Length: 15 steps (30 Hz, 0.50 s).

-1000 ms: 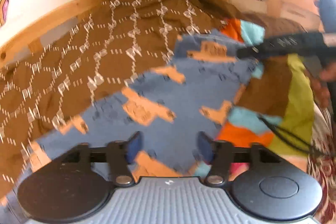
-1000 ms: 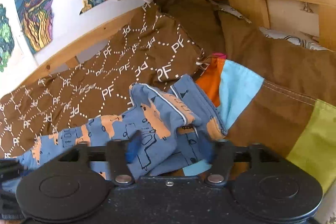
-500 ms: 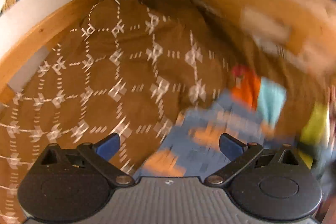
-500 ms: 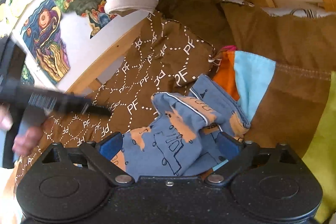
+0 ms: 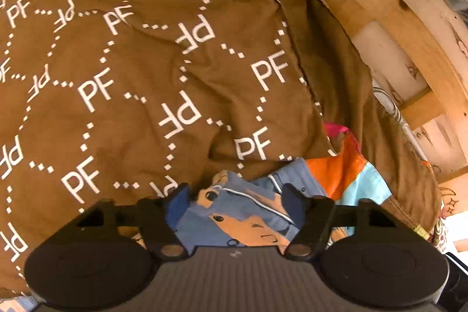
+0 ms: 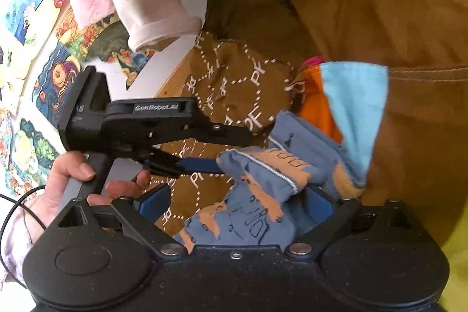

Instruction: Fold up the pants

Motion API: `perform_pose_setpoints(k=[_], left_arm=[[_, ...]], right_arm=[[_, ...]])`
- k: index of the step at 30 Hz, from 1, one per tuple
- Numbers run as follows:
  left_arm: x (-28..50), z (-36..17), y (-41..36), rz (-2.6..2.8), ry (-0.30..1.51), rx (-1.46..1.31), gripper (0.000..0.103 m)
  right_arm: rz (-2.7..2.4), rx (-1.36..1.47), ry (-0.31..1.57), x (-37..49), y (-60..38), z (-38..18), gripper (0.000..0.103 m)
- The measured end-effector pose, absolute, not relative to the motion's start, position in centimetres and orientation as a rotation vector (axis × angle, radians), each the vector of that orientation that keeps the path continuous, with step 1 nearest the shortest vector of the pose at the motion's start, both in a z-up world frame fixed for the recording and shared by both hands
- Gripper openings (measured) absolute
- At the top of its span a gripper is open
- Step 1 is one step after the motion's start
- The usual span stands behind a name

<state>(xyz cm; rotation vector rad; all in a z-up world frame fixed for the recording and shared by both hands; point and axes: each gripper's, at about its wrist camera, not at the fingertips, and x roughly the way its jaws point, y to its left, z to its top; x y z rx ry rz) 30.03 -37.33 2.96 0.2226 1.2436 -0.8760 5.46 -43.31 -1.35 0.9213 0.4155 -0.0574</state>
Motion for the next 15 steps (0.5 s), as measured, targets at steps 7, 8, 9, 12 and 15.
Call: perform_pose_setpoints(k=[7,8,9,12,15], left_arm=[[29.9,2.6,-38.1,-0.878,1.222,0.274,0.038],[29.9,2.5,-38.3,-0.880,1.215,0.274,0.035],[30.0,2.8,-38.2,-0.882,1.207,0.278,0.032],[29.4,3.1,-38.3,-0.902,1.167,0.311,0.025],[28.7,3.6,-38.1,-0.921,1.125,0.322,0.022]], right_arm=[[-0.083,0.994,0.350,4.7,-44.3,-1.6,0.096],[-0.084,1.011,0.340,4.6,-44.6,-1.7,0.096],[-0.086,1.025,0.331,4.6,-44.8,-1.9,0.095],[-0.107,1.033,0.325,4.8,-45.2,-2.0,0.083],[-0.151,1.022,0.335,4.9,-45.5,-2.2,0.056]])
